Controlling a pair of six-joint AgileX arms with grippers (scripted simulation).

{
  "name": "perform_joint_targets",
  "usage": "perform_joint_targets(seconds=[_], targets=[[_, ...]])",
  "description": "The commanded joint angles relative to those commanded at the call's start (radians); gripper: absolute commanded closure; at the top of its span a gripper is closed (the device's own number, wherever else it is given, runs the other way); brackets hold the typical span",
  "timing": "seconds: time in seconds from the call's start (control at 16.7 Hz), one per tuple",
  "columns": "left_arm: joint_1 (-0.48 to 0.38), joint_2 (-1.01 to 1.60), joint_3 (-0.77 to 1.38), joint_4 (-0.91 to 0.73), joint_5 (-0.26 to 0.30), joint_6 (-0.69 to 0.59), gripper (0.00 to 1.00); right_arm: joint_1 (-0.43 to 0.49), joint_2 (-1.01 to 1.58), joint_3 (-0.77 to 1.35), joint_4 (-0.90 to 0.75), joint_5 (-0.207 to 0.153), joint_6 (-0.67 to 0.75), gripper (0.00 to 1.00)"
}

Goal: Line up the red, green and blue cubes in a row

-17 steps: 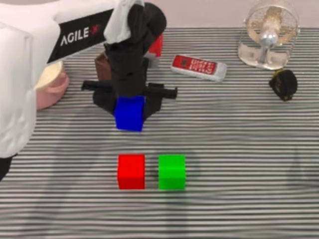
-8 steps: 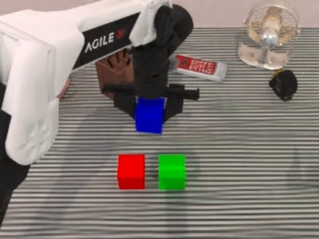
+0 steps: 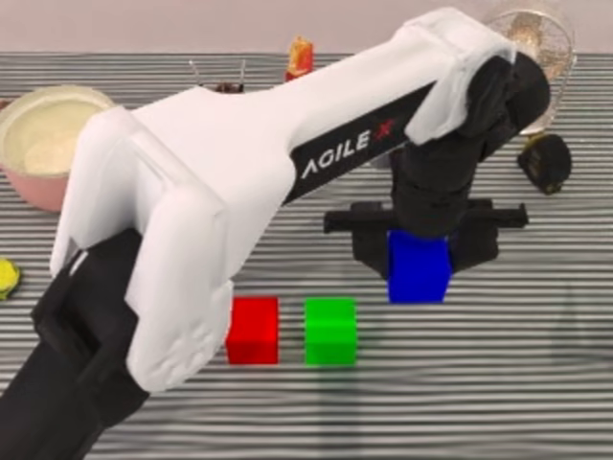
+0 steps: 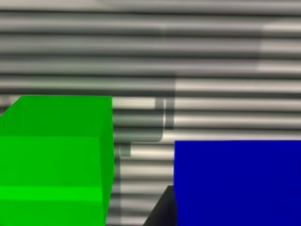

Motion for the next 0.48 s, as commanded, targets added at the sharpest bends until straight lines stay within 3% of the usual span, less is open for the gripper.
perform_joint_targets(seconds=[0.48], targets=[[-0.015, 0.003, -0.024, 0.035, 0.0, -0.018, 1.0, 0.0, 0.0, 0.0, 0.0, 0.0, 0.0, 0.0]])
